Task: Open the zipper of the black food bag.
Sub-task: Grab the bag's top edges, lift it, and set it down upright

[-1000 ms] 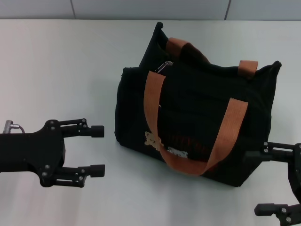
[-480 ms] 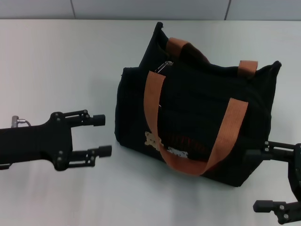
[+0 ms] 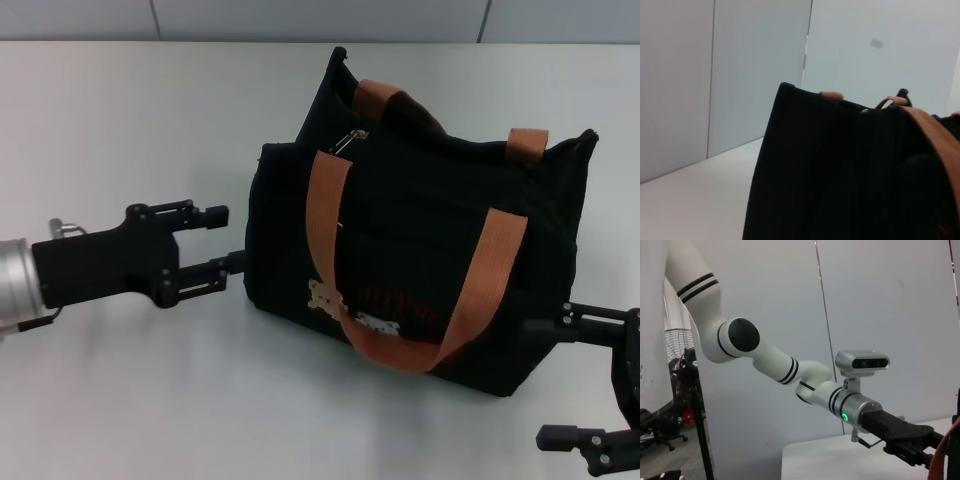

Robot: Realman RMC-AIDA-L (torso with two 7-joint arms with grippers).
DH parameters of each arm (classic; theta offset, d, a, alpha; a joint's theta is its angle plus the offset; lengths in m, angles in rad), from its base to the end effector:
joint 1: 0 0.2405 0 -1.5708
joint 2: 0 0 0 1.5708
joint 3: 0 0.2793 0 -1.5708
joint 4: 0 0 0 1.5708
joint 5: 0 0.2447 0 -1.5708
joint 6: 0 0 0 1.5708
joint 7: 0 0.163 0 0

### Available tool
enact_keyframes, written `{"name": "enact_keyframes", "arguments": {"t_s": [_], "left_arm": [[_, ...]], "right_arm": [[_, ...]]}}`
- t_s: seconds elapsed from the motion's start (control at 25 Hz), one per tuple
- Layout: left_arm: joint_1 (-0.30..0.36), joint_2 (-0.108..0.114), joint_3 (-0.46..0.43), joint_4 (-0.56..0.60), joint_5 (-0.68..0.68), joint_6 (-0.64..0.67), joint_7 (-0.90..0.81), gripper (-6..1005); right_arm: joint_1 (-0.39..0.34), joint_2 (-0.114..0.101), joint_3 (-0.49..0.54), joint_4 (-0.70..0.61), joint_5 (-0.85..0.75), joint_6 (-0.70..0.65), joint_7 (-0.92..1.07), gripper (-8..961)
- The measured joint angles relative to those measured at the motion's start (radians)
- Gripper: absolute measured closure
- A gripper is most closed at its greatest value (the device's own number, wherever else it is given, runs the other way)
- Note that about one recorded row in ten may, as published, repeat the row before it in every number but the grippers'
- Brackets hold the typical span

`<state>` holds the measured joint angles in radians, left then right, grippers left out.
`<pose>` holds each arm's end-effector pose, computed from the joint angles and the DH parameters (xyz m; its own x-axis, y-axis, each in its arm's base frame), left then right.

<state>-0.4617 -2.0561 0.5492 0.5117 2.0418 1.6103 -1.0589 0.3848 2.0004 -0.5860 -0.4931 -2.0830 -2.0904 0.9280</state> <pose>-0.3340 0.3349 -0.0312 0.8138 0.2152 0.5398 0.3852 -0.8953 -0.2237 0.3215 0.2509 0.0009 0.7359 -0.1178 -0.6667 -0.1185 -0.9920 0.0444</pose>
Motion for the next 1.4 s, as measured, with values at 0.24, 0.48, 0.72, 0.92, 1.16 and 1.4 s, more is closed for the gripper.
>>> {"name": "enact_keyframes", "arguments": {"t_s": [0.24,0.48,0.72,0.92,1.16,1.4], "left_arm": [[-0.041,-0.011,0.038,-0.047,0.003,-0.031,0.048,420],[-0.051,-0.013,0.041,-0.07,-0.004,-0.084,0.06,461],[-0.052,-0.013,0.04,-0.073,-0.012,-0.086,0.06,728],[-0.052,-0.013,0.04,-0.082,-0.015,-0.087,0.06,904],[-0.047,-0.014,0.039,-0.094,-0.031,-0.087,0.066,926],[-0.012,0.005,0.037,-0.054,-0.121,-0.073,0.073,927]], "right_arm": [[-0.007,0.001,0.0,-0.001,0.0,0.002,0.0,131],[-0.016,0.005,0.012,-0.001,-0.001,0.004,0.0,133],[-0.018,0.008,0.012,-0.001,-0.001,0.003,0.0,135],[-0.018,0.008,0.012,-0.001,-0.001,0.002,0.0,137],[-0.018,0.009,0.012,-0.001,0.0,0.003,0.001,139],[-0.024,0.009,0.044,-0.001,0.0,0.003,0.01,141]]}}
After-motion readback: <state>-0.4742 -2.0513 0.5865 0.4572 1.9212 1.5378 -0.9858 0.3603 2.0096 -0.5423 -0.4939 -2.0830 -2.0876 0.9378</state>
